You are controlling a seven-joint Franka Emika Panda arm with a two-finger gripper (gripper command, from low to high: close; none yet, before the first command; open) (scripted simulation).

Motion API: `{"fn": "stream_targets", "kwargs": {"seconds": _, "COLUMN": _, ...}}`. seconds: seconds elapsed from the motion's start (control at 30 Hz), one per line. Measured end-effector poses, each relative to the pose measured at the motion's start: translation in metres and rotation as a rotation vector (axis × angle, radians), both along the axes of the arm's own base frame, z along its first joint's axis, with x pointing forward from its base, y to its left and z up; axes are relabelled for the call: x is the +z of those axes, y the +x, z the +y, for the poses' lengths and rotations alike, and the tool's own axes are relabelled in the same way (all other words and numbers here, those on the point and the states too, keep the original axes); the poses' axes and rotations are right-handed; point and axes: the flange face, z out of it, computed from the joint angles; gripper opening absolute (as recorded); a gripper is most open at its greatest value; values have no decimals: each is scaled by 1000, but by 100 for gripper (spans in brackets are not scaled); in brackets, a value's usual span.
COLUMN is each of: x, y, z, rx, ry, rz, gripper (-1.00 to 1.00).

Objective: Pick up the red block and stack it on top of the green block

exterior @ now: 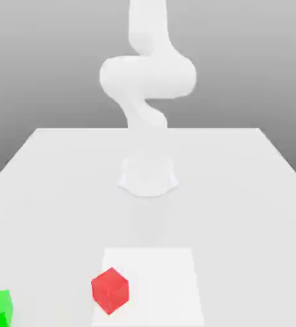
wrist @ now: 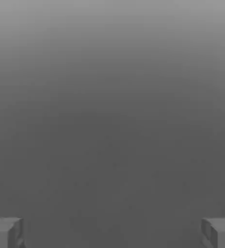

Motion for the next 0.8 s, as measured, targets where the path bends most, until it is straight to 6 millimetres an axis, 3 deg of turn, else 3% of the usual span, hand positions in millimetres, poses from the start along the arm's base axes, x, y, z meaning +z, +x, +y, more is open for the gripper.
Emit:
{"fn": "stream_targets", "kwargs": {"seconds": 0.17, "x": -94, "y": 56, "z": -14, "rx": -152, "ry": 45, "rz": 152, "gripper": 0}}
{"fn": "stream_targets", "kwargs": {"seconds": 0.37, "x": -214, "y": 92, "z": -38, "rx": -326, "ry": 109, "rz": 323, "gripper": 0}}
{"fn": "stream_targets", "kwargs": {"seconds": 0.57, "x": -334, "y": 95, "z": -59, "rx": -499, "ry": 190, "rz": 490, "gripper": 0}}
{"fn": "stream_targets", "kwargs": {"seconds": 0.8, "x": -459, "y": 67, "z": -68, "rx": -675, "ry": 293, "rz": 663, "gripper": 0}}
